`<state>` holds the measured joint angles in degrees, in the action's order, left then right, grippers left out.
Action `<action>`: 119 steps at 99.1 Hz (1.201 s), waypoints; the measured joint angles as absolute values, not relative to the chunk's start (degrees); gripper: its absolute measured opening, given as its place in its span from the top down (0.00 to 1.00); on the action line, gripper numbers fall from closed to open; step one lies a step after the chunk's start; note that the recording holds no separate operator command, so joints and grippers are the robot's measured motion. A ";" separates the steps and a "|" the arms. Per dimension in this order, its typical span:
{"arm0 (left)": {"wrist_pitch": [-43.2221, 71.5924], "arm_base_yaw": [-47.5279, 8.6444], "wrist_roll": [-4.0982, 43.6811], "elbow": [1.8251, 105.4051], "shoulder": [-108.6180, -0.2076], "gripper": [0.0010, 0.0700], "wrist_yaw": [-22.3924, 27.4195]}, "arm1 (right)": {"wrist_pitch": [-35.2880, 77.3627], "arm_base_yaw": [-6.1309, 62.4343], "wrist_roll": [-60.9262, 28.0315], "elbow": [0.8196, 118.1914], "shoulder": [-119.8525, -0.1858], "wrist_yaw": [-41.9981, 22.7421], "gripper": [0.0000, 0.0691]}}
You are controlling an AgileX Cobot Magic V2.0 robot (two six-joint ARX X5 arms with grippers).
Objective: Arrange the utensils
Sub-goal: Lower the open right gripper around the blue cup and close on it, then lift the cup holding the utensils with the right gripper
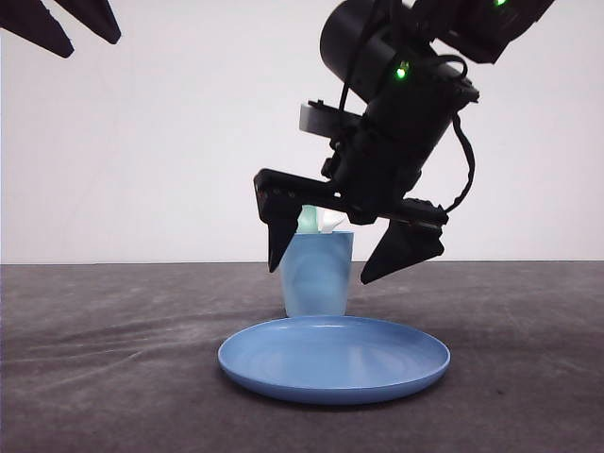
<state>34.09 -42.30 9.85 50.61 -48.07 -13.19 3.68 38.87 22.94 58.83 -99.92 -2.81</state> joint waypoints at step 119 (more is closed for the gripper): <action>34.09 -42.30 8.97 50.61 -48.07 0.61 -13.19 | 5.39 37.93 17.52 62.89 -102.26 -1.52 0.41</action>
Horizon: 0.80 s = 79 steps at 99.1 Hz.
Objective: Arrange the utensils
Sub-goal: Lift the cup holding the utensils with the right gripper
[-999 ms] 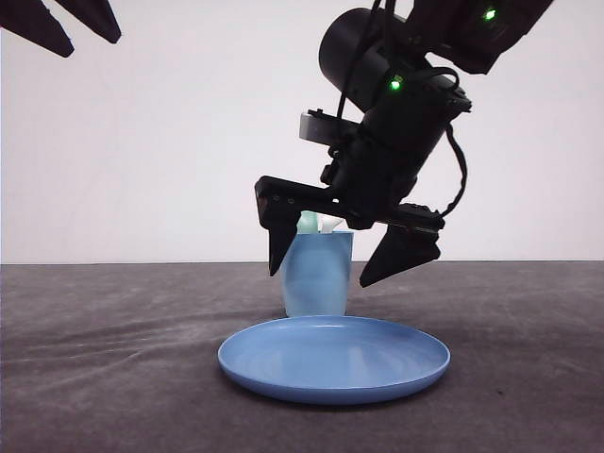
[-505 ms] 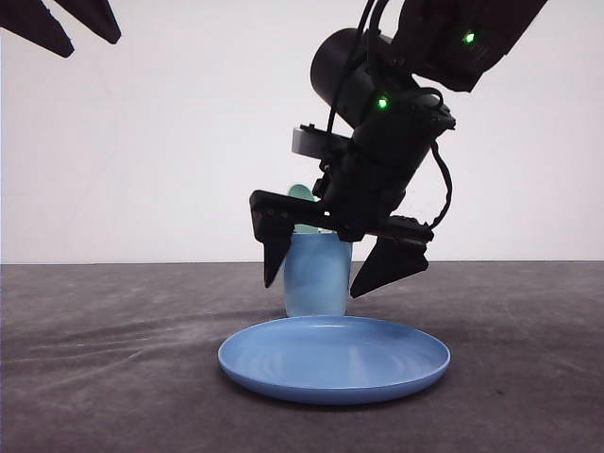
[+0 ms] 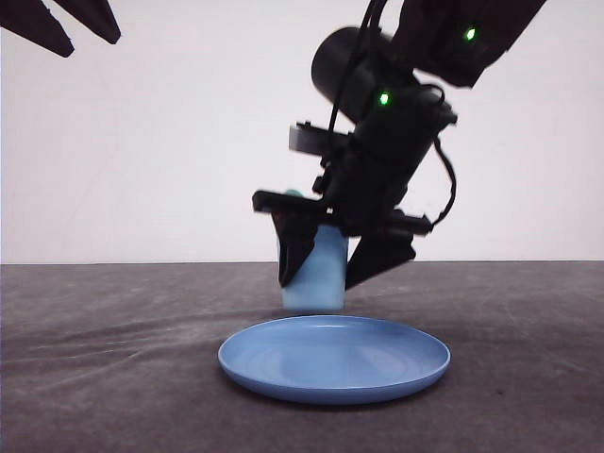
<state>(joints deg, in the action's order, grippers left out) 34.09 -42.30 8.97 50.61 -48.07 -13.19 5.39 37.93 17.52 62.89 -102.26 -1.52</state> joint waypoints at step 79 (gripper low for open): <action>34.09 -42.30 8.99 50.61 -48.07 0.61 -13.19 | 28.12 41.06 5.74 63.37 -70.02 -1.04 0.41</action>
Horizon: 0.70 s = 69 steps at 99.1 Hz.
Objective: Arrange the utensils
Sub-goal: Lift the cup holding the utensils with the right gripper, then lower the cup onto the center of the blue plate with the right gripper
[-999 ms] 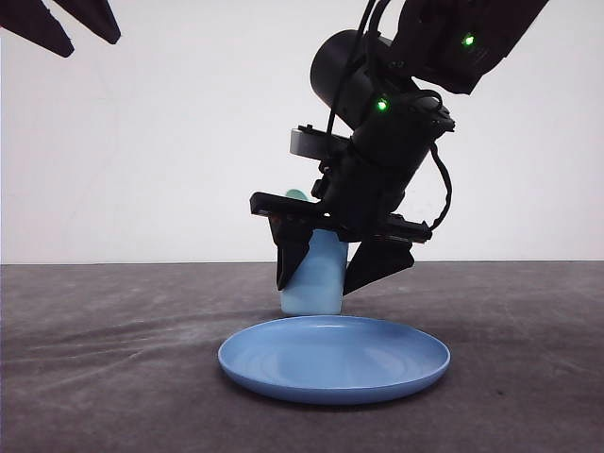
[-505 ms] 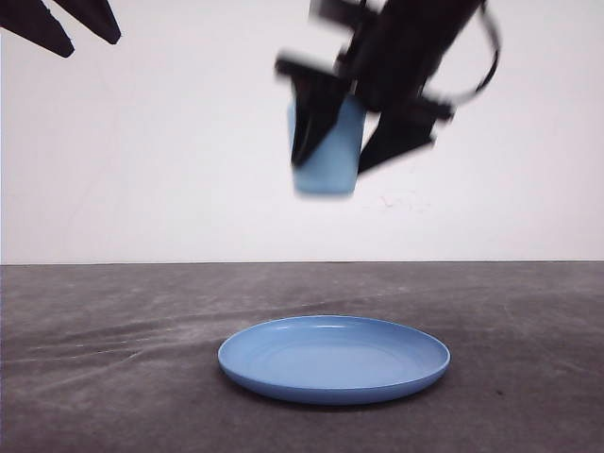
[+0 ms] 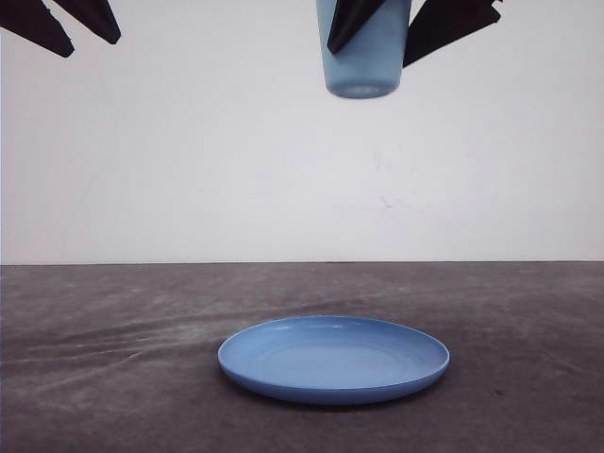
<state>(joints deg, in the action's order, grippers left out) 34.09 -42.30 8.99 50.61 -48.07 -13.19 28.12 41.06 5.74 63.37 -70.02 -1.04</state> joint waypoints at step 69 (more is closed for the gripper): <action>34.06 -42.30 8.99 50.61 -50.35 0.61 -13.19 | -0.49 50.19 9.45 33.67 -71.07 -2.76 0.42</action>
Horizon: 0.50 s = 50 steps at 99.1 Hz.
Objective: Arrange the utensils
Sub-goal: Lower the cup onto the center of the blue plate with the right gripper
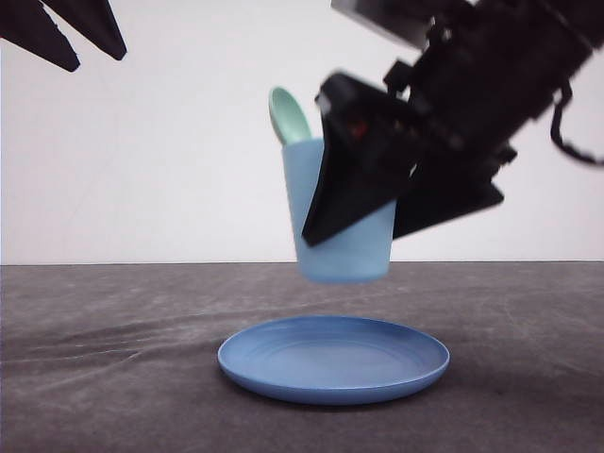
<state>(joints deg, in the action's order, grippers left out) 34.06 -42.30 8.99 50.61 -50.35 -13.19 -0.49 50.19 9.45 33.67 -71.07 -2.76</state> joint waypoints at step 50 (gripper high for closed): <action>34.09 -42.30 8.97 50.61 -50.96 0.61 -13.19 | -7.99 50.61 9.48 33.26 -81.41 -5.98 0.42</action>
